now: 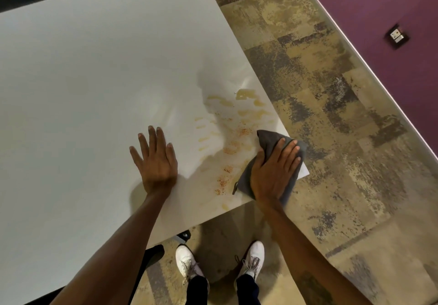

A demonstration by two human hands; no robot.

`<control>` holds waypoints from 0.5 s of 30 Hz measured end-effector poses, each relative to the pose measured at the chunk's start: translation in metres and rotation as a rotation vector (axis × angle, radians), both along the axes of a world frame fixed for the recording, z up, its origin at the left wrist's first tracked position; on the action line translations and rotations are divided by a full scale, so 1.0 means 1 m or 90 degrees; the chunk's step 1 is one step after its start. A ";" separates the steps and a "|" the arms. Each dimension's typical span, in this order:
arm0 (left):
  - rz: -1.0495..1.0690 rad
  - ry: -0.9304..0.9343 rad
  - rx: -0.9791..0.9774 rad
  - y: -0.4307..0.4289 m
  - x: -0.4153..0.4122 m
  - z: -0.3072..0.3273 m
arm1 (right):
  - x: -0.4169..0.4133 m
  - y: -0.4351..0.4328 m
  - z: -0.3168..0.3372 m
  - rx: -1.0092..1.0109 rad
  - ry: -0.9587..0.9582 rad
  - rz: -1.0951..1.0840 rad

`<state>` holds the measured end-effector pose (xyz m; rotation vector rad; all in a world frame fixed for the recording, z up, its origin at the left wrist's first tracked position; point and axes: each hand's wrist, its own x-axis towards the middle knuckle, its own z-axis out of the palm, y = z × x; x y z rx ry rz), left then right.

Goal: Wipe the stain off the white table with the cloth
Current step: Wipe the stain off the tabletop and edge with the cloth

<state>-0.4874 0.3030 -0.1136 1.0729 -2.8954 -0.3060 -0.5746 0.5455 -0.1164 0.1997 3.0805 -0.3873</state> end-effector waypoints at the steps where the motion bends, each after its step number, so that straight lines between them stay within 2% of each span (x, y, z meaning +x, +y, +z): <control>1: -0.001 0.001 -0.007 -0.002 -0.001 0.000 | -0.005 -0.001 0.000 0.004 -0.004 0.013; 6: 0.032 0.055 -0.033 -0.011 -0.007 0.002 | -0.051 -0.005 -0.001 -0.020 0.005 0.132; 12: -0.023 0.094 -0.120 -0.021 -0.003 -0.008 | -0.104 -0.023 -0.009 0.040 0.043 0.285; 15: -0.029 0.076 -0.125 -0.020 -0.004 -0.012 | -0.125 -0.037 -0.010 0.021 0.044 0.327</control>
